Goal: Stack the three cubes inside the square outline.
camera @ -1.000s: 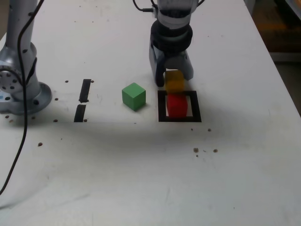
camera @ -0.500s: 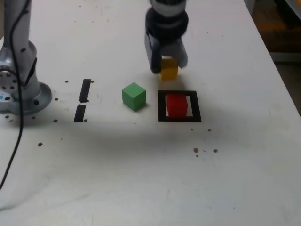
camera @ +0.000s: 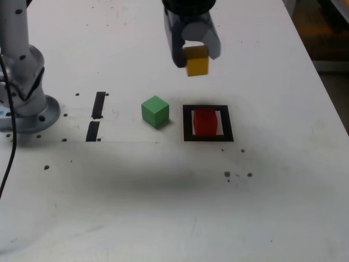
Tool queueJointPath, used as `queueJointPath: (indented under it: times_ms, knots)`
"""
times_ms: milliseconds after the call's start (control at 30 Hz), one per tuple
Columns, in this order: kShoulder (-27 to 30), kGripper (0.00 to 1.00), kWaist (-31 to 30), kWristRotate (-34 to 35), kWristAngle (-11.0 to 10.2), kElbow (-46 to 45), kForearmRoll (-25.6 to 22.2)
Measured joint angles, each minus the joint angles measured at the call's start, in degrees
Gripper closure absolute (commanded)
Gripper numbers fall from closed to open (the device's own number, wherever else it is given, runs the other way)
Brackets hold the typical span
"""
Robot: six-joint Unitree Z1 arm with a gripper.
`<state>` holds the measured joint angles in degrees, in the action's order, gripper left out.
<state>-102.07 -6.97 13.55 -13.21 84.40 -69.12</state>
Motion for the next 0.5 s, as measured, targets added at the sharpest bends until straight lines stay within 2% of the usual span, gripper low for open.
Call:
queueJointPath:
  times_ms: [267,500]
  knots:
    - [-3.23,0.8,-4.06,2.6,2.91,2.46,-0.28]
    - [-5.88,0.8,-5.21,2.85,5.69,3.01,-0.35]
